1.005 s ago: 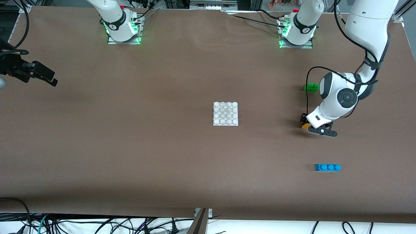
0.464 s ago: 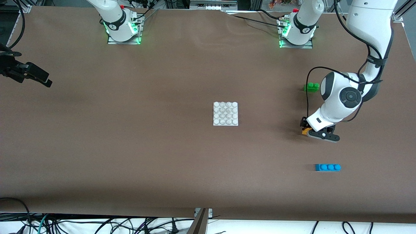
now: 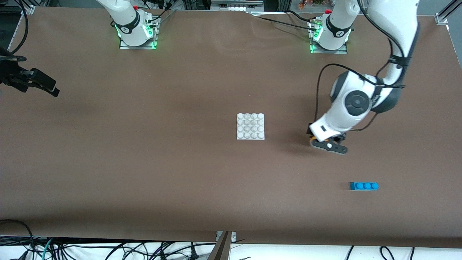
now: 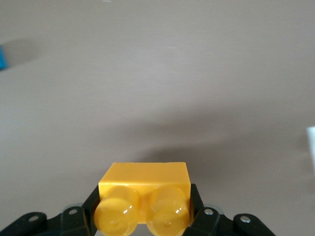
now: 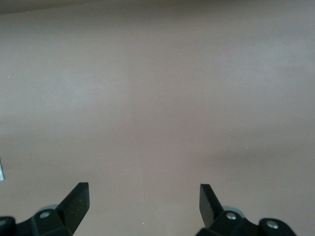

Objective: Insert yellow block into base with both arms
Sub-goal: 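Carry the yellow block over the white base with the left gripper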

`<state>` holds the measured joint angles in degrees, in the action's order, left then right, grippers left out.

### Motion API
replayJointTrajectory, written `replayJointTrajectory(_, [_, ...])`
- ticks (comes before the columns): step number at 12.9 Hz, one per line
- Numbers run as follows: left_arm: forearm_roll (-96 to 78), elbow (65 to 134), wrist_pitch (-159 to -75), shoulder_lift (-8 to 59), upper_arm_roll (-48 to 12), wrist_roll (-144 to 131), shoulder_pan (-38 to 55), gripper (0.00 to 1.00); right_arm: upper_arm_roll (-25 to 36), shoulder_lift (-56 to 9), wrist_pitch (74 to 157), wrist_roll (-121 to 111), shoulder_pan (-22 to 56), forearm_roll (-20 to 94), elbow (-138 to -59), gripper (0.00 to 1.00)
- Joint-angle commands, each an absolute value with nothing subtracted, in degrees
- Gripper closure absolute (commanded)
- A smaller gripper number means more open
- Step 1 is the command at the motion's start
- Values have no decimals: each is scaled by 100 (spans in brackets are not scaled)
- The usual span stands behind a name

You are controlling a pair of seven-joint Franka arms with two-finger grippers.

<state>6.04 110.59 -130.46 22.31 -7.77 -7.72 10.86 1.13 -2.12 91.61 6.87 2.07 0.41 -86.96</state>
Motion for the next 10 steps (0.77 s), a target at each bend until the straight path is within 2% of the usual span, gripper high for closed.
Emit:
replayJointTrajectory(1, [642,10916,-12902,2320,-984,-1440,1387,64,70,-219,9114,108,228,17,-8648,1])
replayJointTrajectory(6, [378,10425,-12894,2785,-984,-2520,2442,63,79,-281,9123,158,220,18,-8648,1])
replayJointTrajectory(10, [378,10292,-12955,3146,-984,-3031,2873,62,79,-325,9149,167,220,9,-8648,1])
